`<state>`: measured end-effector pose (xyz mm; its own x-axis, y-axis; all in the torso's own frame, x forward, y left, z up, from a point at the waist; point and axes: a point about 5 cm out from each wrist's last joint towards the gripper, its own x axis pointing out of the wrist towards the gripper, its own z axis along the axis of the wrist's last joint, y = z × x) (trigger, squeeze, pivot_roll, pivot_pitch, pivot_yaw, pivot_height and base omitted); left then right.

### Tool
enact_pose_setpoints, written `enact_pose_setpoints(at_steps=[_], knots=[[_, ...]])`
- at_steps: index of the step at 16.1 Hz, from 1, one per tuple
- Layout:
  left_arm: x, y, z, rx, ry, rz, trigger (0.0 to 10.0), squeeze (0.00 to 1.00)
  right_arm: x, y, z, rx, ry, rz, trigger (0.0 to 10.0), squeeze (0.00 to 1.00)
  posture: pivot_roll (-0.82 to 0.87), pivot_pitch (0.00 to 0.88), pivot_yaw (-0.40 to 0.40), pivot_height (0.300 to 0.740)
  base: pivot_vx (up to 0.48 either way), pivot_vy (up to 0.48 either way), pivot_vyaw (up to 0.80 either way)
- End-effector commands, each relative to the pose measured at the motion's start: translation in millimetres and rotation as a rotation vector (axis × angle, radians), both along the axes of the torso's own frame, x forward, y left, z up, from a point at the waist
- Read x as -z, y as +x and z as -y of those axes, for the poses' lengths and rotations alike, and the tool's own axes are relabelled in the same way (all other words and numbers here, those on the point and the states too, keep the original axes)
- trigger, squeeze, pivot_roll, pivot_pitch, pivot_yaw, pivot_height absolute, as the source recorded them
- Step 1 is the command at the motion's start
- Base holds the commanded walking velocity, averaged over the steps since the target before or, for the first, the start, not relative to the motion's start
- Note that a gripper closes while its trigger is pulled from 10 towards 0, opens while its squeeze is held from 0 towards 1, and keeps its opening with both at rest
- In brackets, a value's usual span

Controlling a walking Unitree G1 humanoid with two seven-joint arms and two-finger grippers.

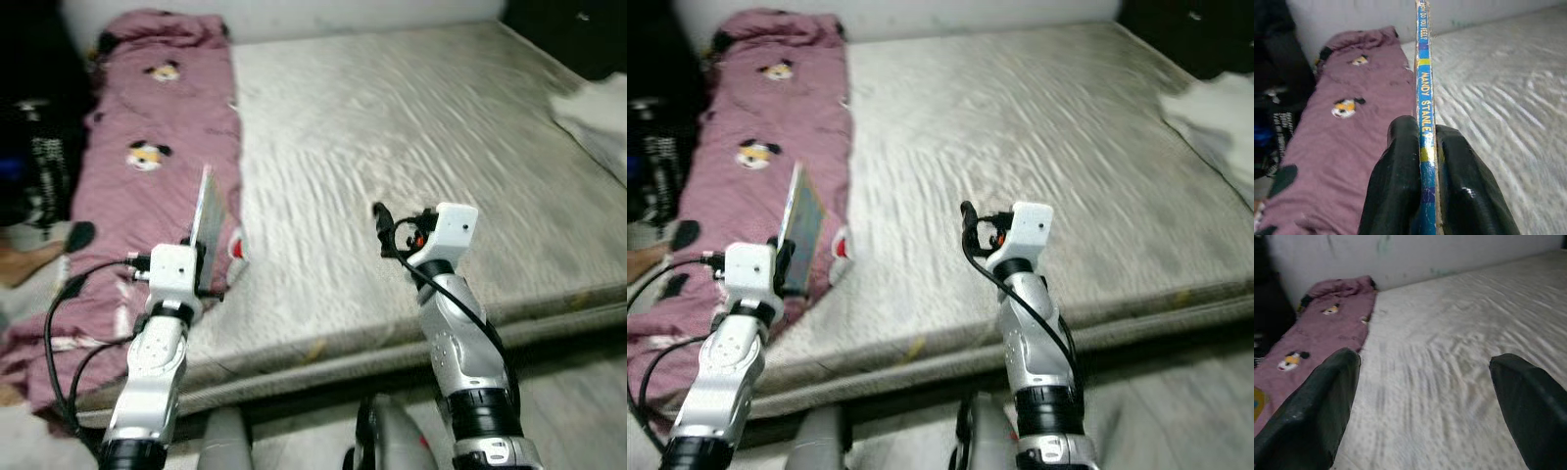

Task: Clean up the room

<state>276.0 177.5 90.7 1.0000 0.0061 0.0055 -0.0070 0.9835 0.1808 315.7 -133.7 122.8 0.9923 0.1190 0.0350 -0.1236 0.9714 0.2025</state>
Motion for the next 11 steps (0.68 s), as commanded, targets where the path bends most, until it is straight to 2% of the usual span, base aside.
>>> enact_pose_setpoints(at_steps=[1,3,11], knots=[[-9.2,3.2,0.2,-0.011,0.012,0.046,10.0,0.0,-2.9,2.0,0.9,0.007,-0.006,0.012,10.0,0.0,0.07,0.0,0.004,0.734,0.0,0.0,0.0],[-12.4,4.3,2.1,0.005,0.015,0.067,10.0,0.0,-2.9,2.5,1.5,0.012,-0.01,0.011,10.0,0.0,0.07,0.0,0.004,0.74,0.0,0.0,0.0],[-11.9,4.8,11.1,0.039,-0.043,0.052,10.0,0.0,2.5,-1.0,3.1,0.032,-0.018,-0.002,10.0,0.0,0.06,0.0,0.013,0.74,0.0,0.0,0.0]])
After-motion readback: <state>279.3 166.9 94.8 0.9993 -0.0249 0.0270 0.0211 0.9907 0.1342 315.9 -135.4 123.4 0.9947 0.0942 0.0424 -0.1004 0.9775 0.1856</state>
